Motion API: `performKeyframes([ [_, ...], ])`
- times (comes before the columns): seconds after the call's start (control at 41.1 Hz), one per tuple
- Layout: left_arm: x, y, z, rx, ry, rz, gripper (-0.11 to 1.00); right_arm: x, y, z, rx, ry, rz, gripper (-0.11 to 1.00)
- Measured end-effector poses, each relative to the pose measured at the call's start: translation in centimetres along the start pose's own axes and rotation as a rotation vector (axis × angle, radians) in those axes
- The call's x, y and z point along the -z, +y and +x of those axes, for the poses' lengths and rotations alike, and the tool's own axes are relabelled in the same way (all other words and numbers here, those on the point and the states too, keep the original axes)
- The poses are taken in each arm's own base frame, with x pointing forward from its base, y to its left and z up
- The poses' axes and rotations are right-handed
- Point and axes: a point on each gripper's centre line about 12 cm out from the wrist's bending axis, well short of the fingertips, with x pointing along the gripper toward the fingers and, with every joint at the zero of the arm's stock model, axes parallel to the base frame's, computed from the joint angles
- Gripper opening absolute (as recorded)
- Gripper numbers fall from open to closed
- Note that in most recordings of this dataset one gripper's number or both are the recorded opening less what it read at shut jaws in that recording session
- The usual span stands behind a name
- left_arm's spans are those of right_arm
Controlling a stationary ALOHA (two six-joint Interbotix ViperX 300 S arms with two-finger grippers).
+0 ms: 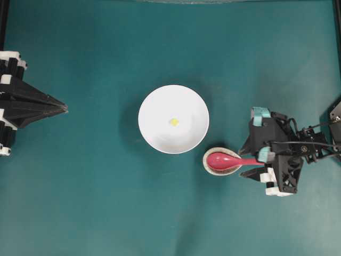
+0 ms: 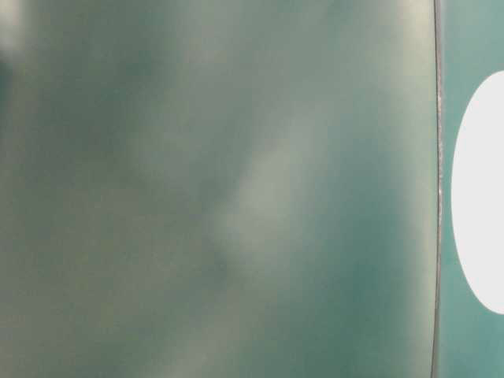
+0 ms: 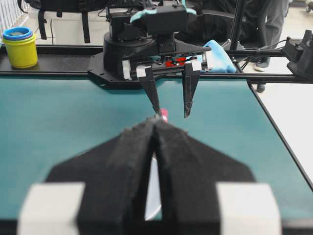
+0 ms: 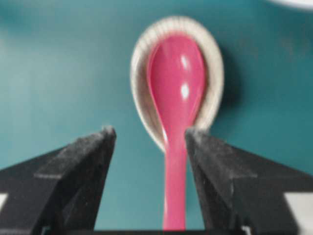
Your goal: Scoop the yellow hexagonal prism block from the bowl with a spoon using the right arm.
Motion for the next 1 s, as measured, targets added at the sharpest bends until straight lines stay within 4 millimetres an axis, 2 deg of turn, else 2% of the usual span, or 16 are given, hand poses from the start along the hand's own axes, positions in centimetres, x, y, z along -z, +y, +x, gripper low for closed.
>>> performKeyframes([
  [0.34,0.0,-0.1,0.0,0.003,-0.001,0.0,0.03,1.4,-0.4,0.4,-0.072,-0.16,-0.021,0.61],
  [0.632,0.0,0.0,0.0,0.002,-0.001,0.0,0.03,0.7,-1.7,0.0,-0.074,-0.314,-0.103,0.61],
  [0.802,0.0,0.0,0.0,0.002,-0.001,0.0,0.03,0.6,-1.6,-0.3,-0.081,-0.385,-0.185,0.61],
  [0.996,0.0,-0.1,0.0,0.003,0.0,0.0,0.03,1.6,-2.0,0.0,-0.096,-0.491,-0.131,0.61],
])
